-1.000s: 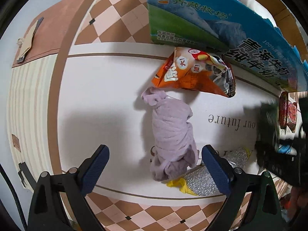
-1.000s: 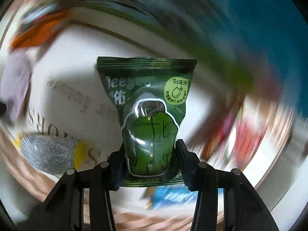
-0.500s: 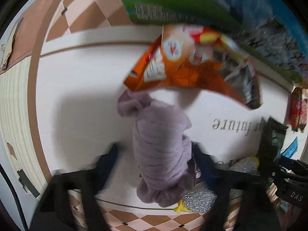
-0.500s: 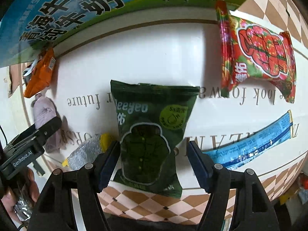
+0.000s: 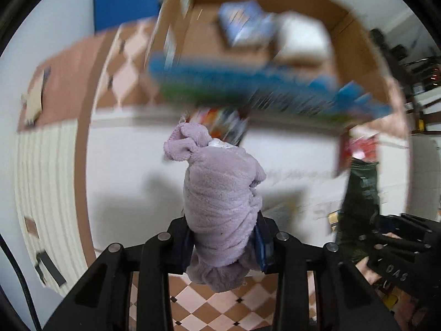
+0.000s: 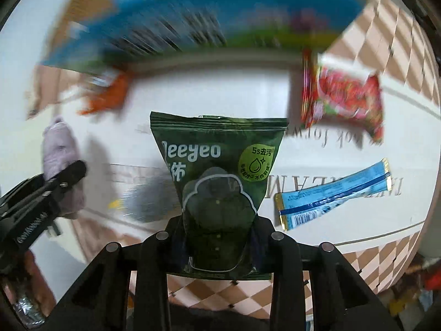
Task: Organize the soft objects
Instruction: 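Lower the cloth and green pack into the box and release both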
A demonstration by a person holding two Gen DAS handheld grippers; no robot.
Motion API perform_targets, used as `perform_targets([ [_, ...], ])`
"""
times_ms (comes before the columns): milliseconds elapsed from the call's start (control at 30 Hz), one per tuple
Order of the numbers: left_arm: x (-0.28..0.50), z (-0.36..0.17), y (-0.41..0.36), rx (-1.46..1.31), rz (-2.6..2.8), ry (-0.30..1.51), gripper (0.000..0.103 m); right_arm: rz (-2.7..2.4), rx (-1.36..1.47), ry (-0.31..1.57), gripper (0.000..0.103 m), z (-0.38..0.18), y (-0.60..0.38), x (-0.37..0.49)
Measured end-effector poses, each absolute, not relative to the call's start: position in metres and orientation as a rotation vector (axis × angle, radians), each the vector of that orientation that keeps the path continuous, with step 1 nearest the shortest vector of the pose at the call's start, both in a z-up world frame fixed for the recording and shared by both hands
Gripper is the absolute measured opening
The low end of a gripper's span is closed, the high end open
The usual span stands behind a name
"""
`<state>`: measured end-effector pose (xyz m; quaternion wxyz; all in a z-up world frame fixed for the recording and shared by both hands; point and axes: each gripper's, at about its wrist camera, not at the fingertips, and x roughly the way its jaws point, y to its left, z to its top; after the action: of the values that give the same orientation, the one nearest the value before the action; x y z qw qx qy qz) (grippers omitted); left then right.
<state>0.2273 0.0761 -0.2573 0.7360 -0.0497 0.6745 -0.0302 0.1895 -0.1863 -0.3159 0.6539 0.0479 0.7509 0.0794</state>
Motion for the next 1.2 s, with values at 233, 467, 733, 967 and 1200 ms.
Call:
perform_targets([
  [233, 0.322, -0.211, 0.072, -0.092, -0.12, 1.439, 0.033, 0.268, 0.166, 1.518, 0.036, -0.214, -0.19, 0.237],
  [467, 0.395, -0.259, 0.084, -0.18, -0.097, 1.649, 0.033, 0.202, 0.205, 1.495, 0.036, -0.24, -0.134, 0.346],
  [733, 0.429, -0.302, 0.08, -0.146, -0.088, 1.78, 0.033, 0.203, 0.22, 1.623, 0.036, -0.292, -0.102, 0.39],
  [967, 0.436, -0.312, 0.074, -0.125, -0.09, 1.813, 0.036, 0.204, 0.21, 1.669, 0.036, -0.318, -0.086, 0.409],
  [1200, 0.436, -0.311, 0.074, -0.115, -0.1, 1.815, 0.072, 0.2, 0.199, 1.713, 0.068, -0.328, -0.081, 0.418],
])
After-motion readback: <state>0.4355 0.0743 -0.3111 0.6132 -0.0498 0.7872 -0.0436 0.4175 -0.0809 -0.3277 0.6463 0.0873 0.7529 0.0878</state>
